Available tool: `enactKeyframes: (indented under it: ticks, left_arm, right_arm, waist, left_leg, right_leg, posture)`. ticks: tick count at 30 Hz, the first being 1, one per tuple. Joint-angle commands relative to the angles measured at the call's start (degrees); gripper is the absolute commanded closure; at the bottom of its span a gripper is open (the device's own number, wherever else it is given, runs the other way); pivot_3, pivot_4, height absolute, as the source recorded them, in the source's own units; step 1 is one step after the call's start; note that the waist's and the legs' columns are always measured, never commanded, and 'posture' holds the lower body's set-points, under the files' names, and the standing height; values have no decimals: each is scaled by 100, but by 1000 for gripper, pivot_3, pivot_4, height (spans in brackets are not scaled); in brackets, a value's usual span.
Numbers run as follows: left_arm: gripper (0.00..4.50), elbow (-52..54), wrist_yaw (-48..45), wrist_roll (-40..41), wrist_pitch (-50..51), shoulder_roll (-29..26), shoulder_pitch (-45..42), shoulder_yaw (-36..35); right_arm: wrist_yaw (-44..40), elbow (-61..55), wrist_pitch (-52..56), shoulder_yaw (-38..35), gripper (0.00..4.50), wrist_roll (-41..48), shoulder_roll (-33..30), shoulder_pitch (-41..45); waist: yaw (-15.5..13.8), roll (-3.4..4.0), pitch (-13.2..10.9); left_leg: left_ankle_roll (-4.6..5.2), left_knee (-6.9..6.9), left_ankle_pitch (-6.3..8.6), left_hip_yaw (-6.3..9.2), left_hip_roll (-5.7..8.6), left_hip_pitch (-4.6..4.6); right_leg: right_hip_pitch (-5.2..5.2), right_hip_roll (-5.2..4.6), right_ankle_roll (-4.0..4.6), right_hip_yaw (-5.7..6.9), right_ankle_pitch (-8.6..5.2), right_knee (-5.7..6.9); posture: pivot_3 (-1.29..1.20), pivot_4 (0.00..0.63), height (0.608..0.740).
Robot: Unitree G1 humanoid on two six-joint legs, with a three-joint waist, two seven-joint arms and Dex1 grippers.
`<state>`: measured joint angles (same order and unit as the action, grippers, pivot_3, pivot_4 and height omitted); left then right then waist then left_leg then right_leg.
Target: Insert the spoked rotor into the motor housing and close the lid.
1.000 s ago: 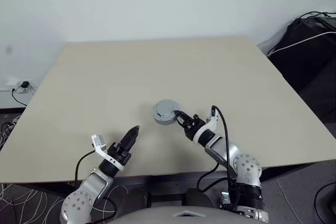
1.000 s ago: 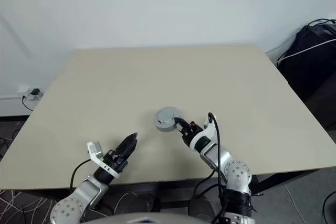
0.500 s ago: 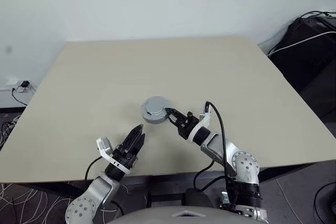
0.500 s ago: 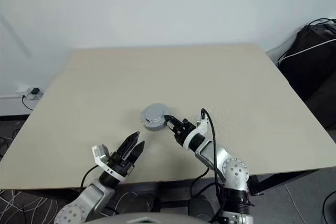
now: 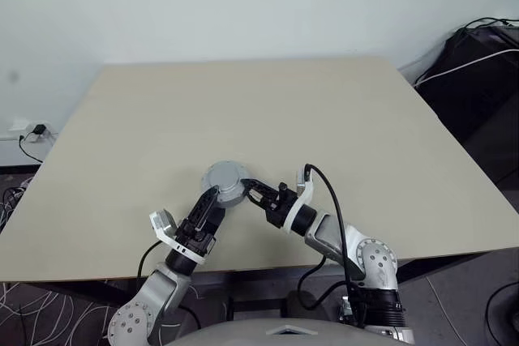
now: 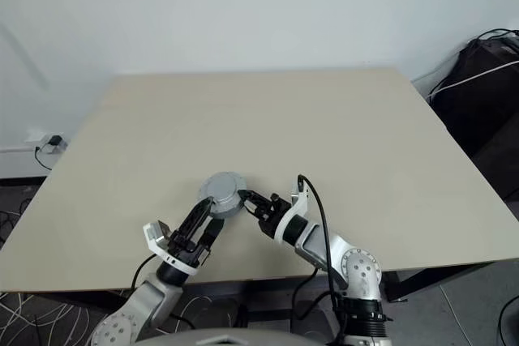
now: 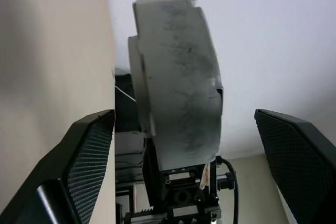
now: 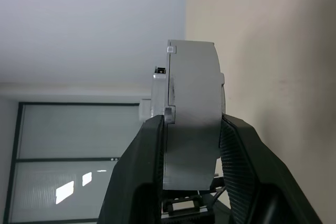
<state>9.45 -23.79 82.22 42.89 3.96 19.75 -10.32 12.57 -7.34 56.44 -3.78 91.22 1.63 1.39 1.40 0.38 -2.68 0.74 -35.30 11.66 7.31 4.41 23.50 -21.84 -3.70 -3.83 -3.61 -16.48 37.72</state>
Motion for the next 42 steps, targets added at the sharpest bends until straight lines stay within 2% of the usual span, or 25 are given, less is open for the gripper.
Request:
enactKeyframes:
  ticks: [1,15,18,23,26,35,42]
  left_arm:
    - [19,234,-64,176,-169,345,-65,40]
    - [19,200,-37,215,-368,267,-56,269]
    - [635,207,-32,253,-374,268,-48,280]
    - [2268,220,-11,266,-381,264,-48,291]
    - [2304,241,12,291,-386,260,-32,291]
    - [2308,297,36,270,-576,260,-75,223]
    - [2365,277,97,211,-888,180,-339,47]
  right_arm:
    - [-72,-341,-16,89,3290,386,23,47]
    - [-60,-449,-32,356,3290,676,-242,-91]
    - [-71,-444,-64,381,3290,678,-274,-90]
    - [-80,-439,-111,416,3290,686,-305,-85]
    - [-110,-462,-183,423,3290,600,-308,-93]
    - [-641,-742,-530,380,3290,-385,-382,-51]
    - [-911,-841,-521,394,1006,-704,-543,-22]
  waist:
    - [-1,0,0]
    - [-4,-1,0]
    - [-5,-1,1]
    - [-9,-1,1]
    - [-11,-2,1]
    - [-16,-2,1]
    - [-25,-2,2]
  left_leg:
    - [1,0,-1,0,0,0]
    - [16,-3,-10,-2,0,0]
    - [17,-5,-10,-2,0,0]
    - [18,-8,-10,-1,0,0]
    - [18,-11,-10,-1,0,0]
    - [16,-20,-8,-1,0,0]
    - [16,-22,-8,0,0,0]
  right_leg:
    - [0,0,0,0,0,0]
    - [2,0,0,0,0,0]
    - [3,1,0,0,0,1]
    - [4,2,-1,0,1,2]
    - [5,2,-1,0,1,2]
    - [10,4,-5,0,2,3]
    - [10,6,-5,1,4,5]
  posture:
    - [0,0,740]
    - [0,0,740]
    - [0,0,740]
    - [0,0,740]
    - [0,0,740]
    - [0,0,740]
    - [0,0,740]
